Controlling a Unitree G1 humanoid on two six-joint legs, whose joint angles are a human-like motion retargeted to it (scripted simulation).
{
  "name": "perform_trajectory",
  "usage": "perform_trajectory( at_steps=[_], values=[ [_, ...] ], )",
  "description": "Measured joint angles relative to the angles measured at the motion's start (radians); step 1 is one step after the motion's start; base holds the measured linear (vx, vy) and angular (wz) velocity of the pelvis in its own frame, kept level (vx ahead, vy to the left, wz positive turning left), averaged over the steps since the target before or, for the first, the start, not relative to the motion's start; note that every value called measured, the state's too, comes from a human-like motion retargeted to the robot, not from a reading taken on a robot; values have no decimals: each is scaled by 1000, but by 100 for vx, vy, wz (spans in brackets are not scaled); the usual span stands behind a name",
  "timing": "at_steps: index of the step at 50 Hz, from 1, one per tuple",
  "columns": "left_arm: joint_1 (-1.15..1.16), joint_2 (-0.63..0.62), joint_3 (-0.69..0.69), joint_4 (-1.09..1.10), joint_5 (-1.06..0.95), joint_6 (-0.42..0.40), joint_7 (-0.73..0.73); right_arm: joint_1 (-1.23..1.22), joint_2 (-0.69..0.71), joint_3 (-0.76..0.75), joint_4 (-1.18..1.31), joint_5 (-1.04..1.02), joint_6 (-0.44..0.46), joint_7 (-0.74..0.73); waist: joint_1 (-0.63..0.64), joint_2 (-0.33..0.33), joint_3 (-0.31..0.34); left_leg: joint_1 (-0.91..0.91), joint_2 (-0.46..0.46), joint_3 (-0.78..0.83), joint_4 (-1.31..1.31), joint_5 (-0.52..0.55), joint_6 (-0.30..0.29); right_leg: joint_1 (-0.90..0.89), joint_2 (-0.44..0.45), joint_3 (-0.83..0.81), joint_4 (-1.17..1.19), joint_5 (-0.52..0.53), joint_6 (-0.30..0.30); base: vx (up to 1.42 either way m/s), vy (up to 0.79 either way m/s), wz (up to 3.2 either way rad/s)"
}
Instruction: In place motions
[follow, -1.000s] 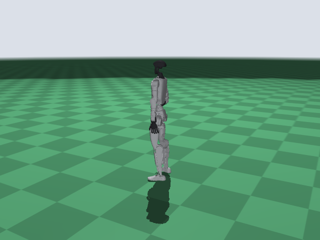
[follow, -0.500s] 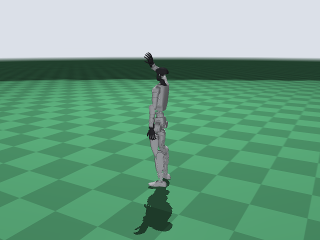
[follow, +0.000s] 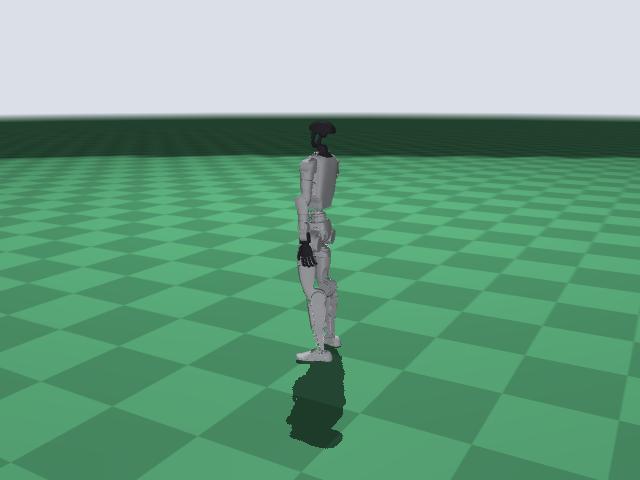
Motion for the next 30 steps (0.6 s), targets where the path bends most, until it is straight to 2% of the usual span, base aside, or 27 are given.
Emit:
perform_trajectory(
  at_steps=[2,5,9,10,12,15,20,25,27,30],
  values=[
    [15,0,0,7,6,4,-1,144,151,-39,5,-127,5,-37,-3,7,16,17,2,17,-3,-2,0,3,4,19,1,4,-2,1,9,-49],
    [31,-15,4,10,9,9,-2,283,353,2,75,-353,29,-37,-22,26,41,36,2,30,-7,-2,-2,8,5,35,4,6,-3,-1,9,-28],
    [38,-40,8,-20,7,4,-20,429,579,105,185,-711,40,206,-43,58,76,46,3,36,-7,0,-4,15,5,41,4,7,-4,-2,6,-8],
    [39,-47,7,-30,6,-1,-24,460,631,130,209,-776,37,239,-48,64,80,45,2,35,-7,2,-4,16,4,39,4,7,-4,0,0,0],
    [37,-61,0,-44,-1,-12,-30,508,719,174,262,-810,41,199,-51,77,83,39,0,30,-5,4,-5,16,1,32,2,6,-4,-1,2,9],
    [30,-81,-29,-61,-3,-19,-44,568,815,206,334,-736,56,96,-48,98,79,24,-3,22,-2,8,-5,12,-5,21,1,3,-3,-1,6,21],
    [20,-99,-79,-92,14,-25,-56,628,879,298,378,-366,78,64,-46,119,66,3,-10,7,2,12,-5,6,-13,4,-1,0,-3,0,3,13],
    [21,-108,-70,-105,17,-29,-72,612,885,253,370,-260,83,22,-47,128,61,-1,-10,2,2,13,-4,4,-15,0,2,1,-1,0,0,0],
    [20,-105,-10,-102,46,-32,-98,589,868,209,354,-272,89,-13,-45,128,59,0,-9,3,2,13,-3,4,-14,1,1,2,-1,0,0,0],
    [-14,-53,175,-56,35,1,-116,532,810,112,353,-289,84,-23,-36,125,62,5,-9,5,1,14,-2,5,-13,5,1,5,-3,0,0,0]
  ],
)
